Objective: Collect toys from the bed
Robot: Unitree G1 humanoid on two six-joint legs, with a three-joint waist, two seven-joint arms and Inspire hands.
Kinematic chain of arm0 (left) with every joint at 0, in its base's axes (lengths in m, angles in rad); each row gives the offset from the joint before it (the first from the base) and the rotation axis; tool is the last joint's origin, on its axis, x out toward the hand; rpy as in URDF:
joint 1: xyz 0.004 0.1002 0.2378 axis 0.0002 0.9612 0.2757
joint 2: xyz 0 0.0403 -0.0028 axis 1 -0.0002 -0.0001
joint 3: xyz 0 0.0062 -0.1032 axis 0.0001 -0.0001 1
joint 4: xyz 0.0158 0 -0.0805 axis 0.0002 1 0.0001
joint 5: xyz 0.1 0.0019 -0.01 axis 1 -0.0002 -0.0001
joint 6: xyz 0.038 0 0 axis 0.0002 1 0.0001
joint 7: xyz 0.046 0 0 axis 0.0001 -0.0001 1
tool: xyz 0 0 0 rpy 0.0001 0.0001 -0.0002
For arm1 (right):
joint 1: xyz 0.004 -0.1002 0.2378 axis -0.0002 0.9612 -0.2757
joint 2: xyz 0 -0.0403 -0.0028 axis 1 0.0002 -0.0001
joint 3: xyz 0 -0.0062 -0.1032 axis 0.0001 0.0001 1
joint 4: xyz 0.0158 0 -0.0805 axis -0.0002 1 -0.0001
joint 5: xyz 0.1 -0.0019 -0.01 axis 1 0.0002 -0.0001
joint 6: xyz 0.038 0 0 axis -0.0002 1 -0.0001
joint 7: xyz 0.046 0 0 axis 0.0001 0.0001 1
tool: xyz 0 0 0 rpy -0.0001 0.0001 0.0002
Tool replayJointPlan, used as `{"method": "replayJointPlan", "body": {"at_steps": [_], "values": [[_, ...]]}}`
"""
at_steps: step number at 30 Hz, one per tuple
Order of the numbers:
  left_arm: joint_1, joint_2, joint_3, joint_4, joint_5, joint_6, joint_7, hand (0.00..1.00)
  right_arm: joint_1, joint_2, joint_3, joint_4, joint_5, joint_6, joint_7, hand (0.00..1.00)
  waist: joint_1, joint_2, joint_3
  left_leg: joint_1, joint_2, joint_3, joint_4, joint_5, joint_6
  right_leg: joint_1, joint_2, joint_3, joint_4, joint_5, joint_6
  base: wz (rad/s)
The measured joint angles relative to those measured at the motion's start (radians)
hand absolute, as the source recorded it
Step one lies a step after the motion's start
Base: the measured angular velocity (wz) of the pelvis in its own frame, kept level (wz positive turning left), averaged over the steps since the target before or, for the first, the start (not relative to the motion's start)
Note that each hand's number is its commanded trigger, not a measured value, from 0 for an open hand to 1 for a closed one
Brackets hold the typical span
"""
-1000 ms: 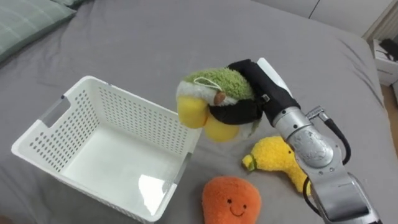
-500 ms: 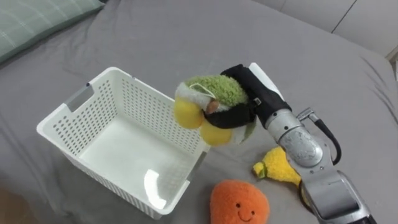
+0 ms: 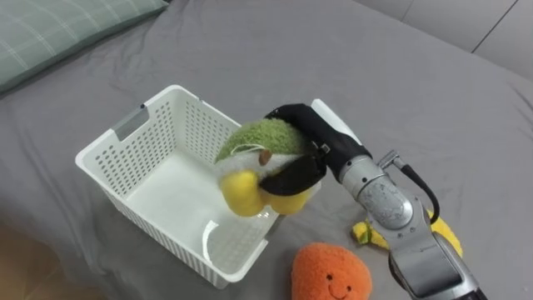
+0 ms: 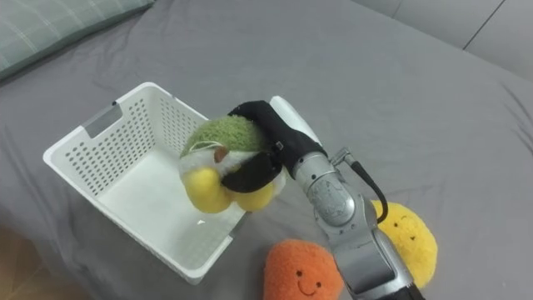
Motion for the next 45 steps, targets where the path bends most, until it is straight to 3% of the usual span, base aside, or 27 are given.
{"method": "replayJointPlan", "body": {"at_steps": [18, 28, 35, 41, 45], "values": [[0.015, -0.003, -0.001, -0.006, 0.004, 0.003, 0.0, 0.0, 0.011, 0.004, 0.001, 0.031, -0.001, 0.0, -0.002, 0.0, 0.0, 0.003, -0.0008, -0.01, -0.005, -0.017, 0.011, 0.005, 0.0, 0.001, -0.008, -0.015, 0.003, 0.0, 0.001, 0.03], [0.015, -0.003, -0.003, -0.006, 0.005, 0.006, 0.0, 0.0, 0.012, 0.003, 0.001, 0.033, 0.0, -0.001, -0.015, 0.0, -0.003, 0.022, -0.0031, -0.003, -0.005, -0.015, 0.01, 0.008, 0.0, 0.007, -0.009, -0.018, 0.003, 0.001, 0.001, 0.0], [0.014, -0.004, 0.003, 0.001, 0.006, 0.005, 0.007, 0.0, 0.012, -0.001, -0.003, 0.035, -0.005, -0.009, -0.045, 0.0, -0.006, 0.018, -0.0076, -0.003, -0.004, -0.009, 0.01, 0.008, 0.0, 0.006, -0.007, -0.008, 0.002, 0.001, 0.001, -0.02], [0.014, -0.007, 0.022, 0.003, -0.001, 0.004, 0.028, 0.0, 0.014, -0.03, -0.036, 0.052, 0.079, -0.029, -0.117, 0.0, -0.035, 0.022, -0.0081, -0.002, -0.003, -0.001, 0.015, 0.008, 0.001, 0.005, -0.007, 0.009, 0.003, 0.002, 0.003, -0.03], [0.006, -0.007, 0.031, 0.033, -0.002, -0.008, 0.029, 0.0, 0.042, -0.043, -0.084, 0.052, 0.129, -0.05, -0.163, 0.0, -0.057, 0.035, -0.0096, 0.017, 0.002, 0.025, 0.007, 0.007, 0.004, 0.011, -0.007, 0.03, 0.005, 0.003, 0.004, -0.17]]}}
